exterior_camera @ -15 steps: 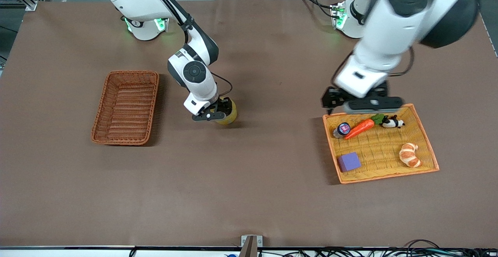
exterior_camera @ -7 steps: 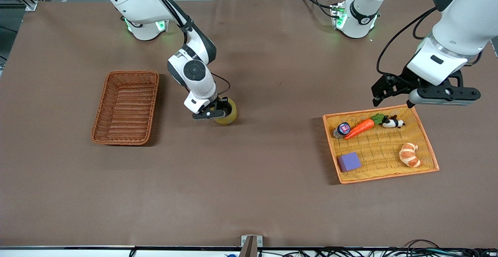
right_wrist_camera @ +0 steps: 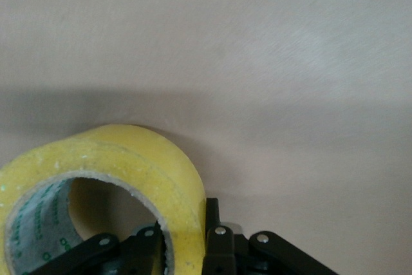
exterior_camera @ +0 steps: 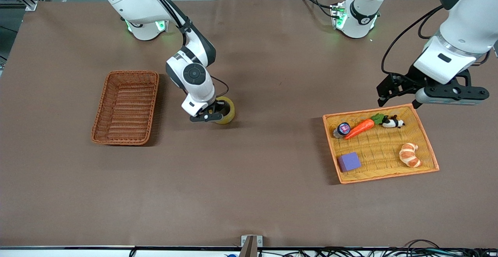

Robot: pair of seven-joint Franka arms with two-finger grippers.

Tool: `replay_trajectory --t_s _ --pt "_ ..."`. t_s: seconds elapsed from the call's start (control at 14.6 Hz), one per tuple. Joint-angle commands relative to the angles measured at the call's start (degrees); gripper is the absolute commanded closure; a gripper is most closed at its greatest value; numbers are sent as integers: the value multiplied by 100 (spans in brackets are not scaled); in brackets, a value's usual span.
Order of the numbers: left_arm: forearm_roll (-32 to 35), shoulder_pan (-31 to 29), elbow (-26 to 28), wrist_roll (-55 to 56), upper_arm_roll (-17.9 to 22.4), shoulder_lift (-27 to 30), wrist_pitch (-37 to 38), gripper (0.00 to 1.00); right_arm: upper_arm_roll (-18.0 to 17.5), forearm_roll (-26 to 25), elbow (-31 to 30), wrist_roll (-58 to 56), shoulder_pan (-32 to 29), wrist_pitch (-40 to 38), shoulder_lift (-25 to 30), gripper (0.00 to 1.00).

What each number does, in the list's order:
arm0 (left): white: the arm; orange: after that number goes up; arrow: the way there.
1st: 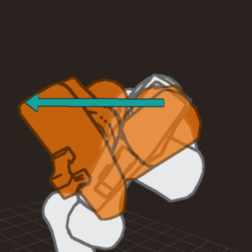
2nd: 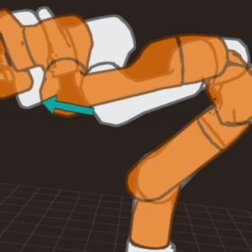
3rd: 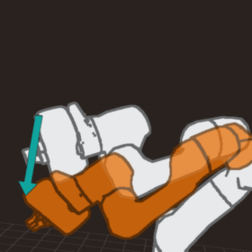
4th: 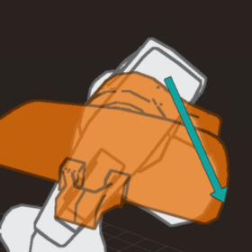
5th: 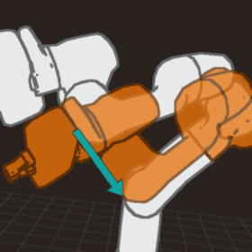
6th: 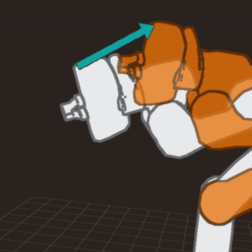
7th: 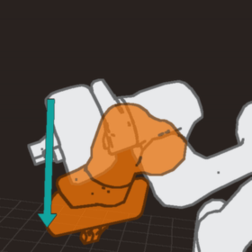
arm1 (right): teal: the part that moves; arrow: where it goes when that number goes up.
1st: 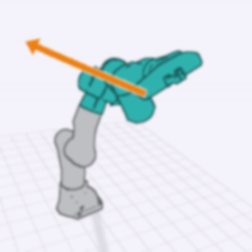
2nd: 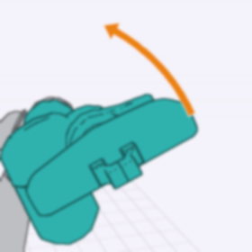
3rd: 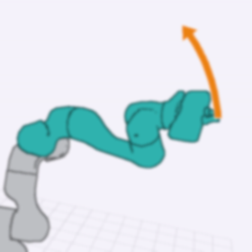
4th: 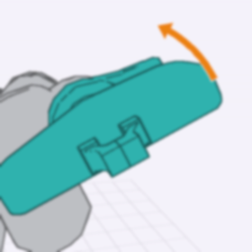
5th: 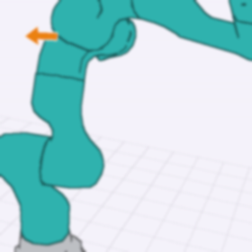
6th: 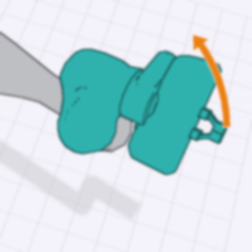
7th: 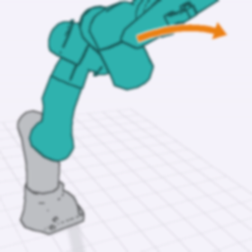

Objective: Move tape to another basket
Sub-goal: 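Carry the tape with the right gripper and lower it into the brown basket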

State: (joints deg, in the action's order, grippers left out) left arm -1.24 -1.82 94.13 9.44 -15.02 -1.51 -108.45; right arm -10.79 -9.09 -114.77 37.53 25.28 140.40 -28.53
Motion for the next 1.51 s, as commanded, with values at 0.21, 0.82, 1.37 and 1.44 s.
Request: replay_trajectory --t_s 0.21,0.82,1.37,1.44 --pt "-87 13 79 -477 357 256 472 0 -3 -76 -185 -1482 -1190 -1137 1392 100" --pt "-87 560 589 -1208 1300 924 913 0 2034 -67 -1863 -4734 -1376 -437 2563 100" --pt "-43 568 89 -1146 1274 345 922 0 2467 -67 -3208 -5160 -1403 1110 2616 95" --pt "-25 568 79 -1146 1274 335 922 0 2468 -76 -3279 -5168 -1411 1400 2511 93"
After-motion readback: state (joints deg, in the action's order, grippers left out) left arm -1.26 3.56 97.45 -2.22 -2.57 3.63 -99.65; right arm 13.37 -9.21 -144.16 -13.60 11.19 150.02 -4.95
